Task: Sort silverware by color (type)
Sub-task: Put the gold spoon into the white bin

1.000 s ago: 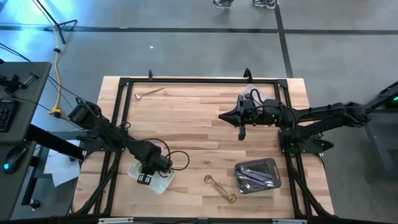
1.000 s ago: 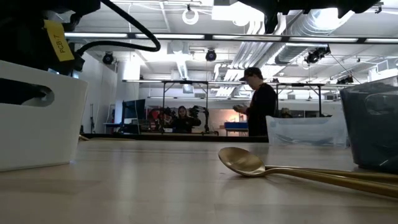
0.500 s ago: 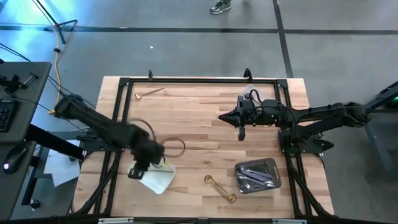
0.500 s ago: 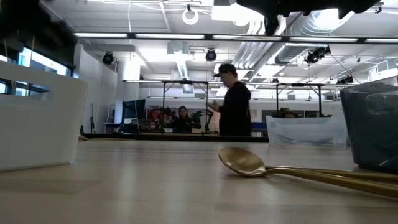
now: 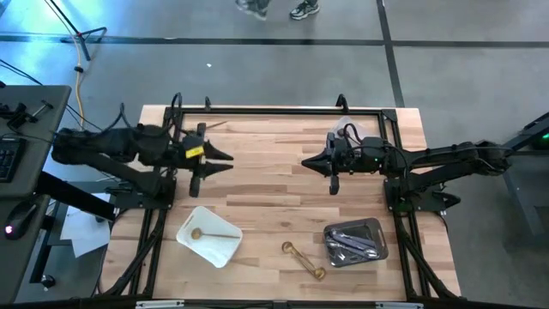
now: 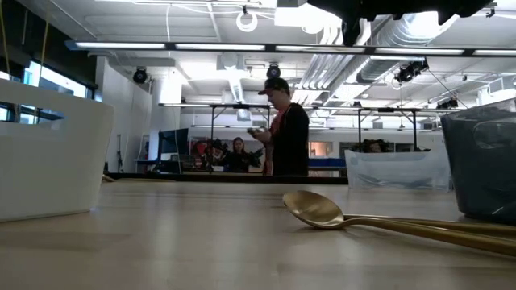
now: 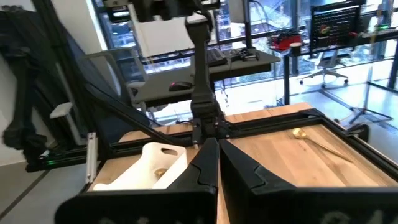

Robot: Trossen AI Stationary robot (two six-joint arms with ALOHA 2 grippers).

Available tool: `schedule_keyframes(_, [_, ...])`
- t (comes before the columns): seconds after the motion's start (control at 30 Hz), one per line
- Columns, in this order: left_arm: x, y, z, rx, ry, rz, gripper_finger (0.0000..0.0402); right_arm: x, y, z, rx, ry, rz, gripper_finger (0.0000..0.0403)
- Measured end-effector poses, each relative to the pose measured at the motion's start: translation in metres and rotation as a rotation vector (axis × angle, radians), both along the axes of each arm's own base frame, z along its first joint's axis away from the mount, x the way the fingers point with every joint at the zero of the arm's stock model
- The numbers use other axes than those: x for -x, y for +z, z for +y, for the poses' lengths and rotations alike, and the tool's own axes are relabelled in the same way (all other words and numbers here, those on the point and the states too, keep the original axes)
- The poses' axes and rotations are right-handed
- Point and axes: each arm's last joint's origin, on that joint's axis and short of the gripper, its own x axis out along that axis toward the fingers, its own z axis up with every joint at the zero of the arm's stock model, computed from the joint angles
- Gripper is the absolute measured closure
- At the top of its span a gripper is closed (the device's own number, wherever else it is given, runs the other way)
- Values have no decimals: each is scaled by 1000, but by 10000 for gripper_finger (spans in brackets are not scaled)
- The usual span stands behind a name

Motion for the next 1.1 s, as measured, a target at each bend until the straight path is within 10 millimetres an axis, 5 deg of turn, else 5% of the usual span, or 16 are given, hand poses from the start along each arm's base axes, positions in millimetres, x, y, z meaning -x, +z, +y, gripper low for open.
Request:
schedule_keyframes(0.13, [-5,-13,8,-18,6,-97,314,0,0,1,-7,28,-4,403])
schedule_keyframes(0.53, [-36,-117,39,189,25,-295,314,0,3,1,38,50,-33,403])
schedule_keyframes(1.1, [-46,-132,42,222,-3,-230,314,0,3,1,73,52,-34,403])
